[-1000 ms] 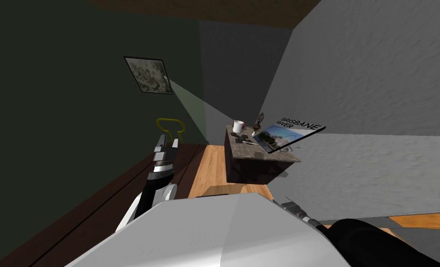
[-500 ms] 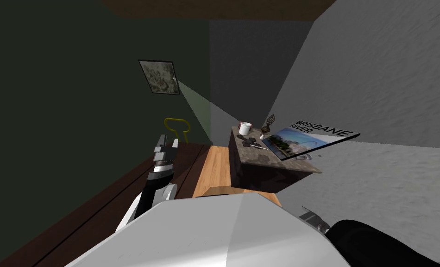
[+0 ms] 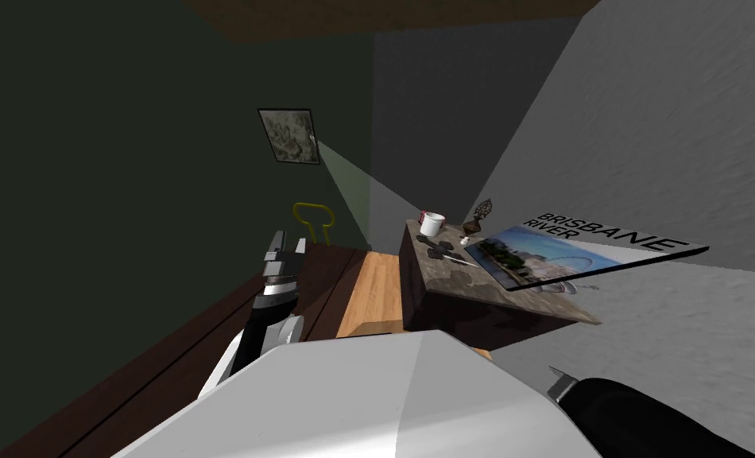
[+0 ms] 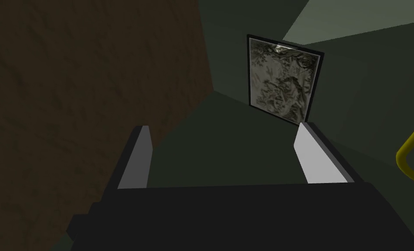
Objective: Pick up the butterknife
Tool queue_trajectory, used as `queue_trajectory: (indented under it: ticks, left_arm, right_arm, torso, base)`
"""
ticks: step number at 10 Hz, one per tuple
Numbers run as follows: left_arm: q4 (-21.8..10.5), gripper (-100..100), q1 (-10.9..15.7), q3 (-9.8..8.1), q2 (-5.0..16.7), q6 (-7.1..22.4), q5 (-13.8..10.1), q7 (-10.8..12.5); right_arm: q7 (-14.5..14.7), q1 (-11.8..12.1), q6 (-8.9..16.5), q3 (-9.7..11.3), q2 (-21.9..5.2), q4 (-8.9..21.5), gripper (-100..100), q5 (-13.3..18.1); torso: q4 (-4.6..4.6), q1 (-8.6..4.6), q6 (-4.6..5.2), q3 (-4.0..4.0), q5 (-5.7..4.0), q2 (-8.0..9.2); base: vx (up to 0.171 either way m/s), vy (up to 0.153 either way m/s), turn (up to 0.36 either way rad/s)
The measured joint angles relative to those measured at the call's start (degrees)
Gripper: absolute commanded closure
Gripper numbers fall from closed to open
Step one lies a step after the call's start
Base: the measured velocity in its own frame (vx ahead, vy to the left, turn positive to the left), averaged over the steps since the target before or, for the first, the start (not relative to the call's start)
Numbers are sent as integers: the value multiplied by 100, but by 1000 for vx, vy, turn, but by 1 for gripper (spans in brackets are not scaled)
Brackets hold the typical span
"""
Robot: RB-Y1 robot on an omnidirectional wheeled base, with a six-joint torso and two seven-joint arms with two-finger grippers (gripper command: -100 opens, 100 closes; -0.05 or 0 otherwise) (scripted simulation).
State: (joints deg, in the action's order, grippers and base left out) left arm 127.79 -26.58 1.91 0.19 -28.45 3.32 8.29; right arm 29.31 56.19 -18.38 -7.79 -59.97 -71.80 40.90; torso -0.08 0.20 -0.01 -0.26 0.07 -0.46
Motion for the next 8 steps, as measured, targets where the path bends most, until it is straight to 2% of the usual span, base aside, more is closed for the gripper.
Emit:
queue_trajectory:
  ticks: [3,4,6,8]
  left_arm:
    - [0,0,0,0,0,0,0,0]
    - [0,0,0,0,0,0,0,0]
    - [0,0,0,0,1,0,0,0]
    - [0,0,0,-1,1,0,0,0]
  right_arm:
    - [118,197,126,-11,-440,197,-100,173]
    - [179,165,79,-21,-588,396,-100,221]
    - [202,348,132,-50,-1037,515,-100,301]
    - [320,318,130,-41,-1142,685,-100,376]
  torso:
    - [-1,-13,-2,-2,-3,-3]
    - [-1,-10,-4,-3,-2,-5]
    - [-8,-17,-9,-22,-3,-38]
    - [-3,-33,-5,-7,-8,-11]
  base:
    - [141,16,143]
    - [179,11,250]
    - [204,-20,164]
    - [165,-53,181]
